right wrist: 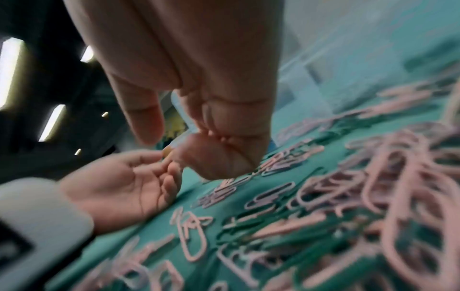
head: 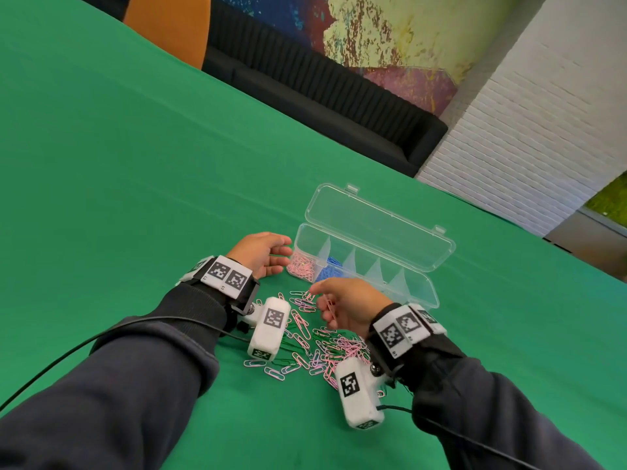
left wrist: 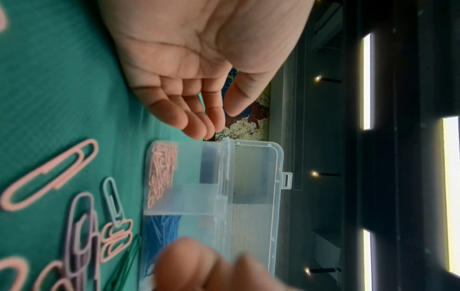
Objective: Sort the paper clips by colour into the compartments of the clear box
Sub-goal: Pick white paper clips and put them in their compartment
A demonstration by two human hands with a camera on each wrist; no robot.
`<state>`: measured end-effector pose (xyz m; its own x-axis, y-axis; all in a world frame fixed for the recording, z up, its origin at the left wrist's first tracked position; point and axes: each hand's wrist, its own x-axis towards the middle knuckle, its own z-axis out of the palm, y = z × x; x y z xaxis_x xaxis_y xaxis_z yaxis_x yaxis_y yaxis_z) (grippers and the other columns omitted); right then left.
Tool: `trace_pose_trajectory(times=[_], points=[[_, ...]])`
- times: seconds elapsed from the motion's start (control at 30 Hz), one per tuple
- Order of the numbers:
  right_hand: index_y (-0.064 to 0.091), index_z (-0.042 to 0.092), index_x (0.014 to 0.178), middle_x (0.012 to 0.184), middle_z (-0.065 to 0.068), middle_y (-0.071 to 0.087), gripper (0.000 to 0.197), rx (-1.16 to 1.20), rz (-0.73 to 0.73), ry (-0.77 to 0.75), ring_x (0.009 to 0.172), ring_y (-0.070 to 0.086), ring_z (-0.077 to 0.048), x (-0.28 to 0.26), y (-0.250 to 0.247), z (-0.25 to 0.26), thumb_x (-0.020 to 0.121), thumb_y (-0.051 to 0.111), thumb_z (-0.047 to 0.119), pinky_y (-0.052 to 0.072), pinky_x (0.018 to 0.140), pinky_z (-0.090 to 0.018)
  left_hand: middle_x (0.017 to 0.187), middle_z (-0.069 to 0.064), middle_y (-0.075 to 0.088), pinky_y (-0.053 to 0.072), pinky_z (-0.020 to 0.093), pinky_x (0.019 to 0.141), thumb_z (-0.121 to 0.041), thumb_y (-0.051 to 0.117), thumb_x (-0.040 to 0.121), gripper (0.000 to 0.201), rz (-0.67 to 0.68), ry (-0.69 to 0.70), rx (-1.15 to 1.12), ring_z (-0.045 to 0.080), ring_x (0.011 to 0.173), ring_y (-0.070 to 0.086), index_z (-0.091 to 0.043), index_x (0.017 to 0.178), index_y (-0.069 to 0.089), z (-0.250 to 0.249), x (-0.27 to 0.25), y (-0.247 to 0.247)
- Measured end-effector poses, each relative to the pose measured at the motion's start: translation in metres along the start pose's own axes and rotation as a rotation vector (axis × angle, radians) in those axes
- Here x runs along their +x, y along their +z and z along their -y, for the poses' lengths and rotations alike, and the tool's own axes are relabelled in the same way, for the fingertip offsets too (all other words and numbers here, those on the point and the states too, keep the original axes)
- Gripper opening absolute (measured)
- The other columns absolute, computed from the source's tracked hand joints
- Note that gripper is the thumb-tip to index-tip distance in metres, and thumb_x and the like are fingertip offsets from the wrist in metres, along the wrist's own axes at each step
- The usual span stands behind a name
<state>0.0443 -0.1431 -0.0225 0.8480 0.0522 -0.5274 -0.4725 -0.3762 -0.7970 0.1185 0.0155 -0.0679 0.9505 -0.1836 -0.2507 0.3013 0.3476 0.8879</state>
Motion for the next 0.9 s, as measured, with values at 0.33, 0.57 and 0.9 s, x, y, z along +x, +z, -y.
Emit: trace_pose_trajectory(times=[0.33,0.57,0.9], points=[[0.052,0.02,0.076,0.073,0.005,0.052,0.016,-0.938,-0.002,-0.101,0.067,0.049,-0.01,0.002,0.012,0.001,0.089,0.06,0.026,0.039,0.06,-0.019,0.072,0.002,0.057,0.041,0.015,0.043,-0.011,0.046,0.095,0.015,0.003,0.001,0.022,0.004,0.039,0.053,-0.012,0.085,0.057,-0.003,0.0,-0.002],[0.044,0.011,0.076,0.062,-0.001,0.049,0.015,0.287,0.027,-0.089,0.047,0.041,-0.008,-0.017,-0.036,-0.028,0.089,0.045,0.004,0.035,0.041,-0.017,0.073,0.002,0.057,0.042,0.016,0.044,-0.011,0.046,0.096,0.015,0.015,0.006,0.027,0.004,0.041,0.053,-0.012,0.086,0.057,-0.002,0.0,-0.001],[0.056,0.003,0.072,0.07,-0.011,0.059,0.055,1.101,0.058,-0.376,0.052,0.057,-0.017,-0.028,-0.056,-0.038,0.03,0.091,0.002,0.049,0.043,-0.021,0.078,0.006,0.056,0.045,0.016,0.044,-0.009,0.043,0.097,0.015,0.031,0.01,0.026,0.015,0.063,0.051,-0.008,0.091,0.057,0.0,0.003,-0.004]])
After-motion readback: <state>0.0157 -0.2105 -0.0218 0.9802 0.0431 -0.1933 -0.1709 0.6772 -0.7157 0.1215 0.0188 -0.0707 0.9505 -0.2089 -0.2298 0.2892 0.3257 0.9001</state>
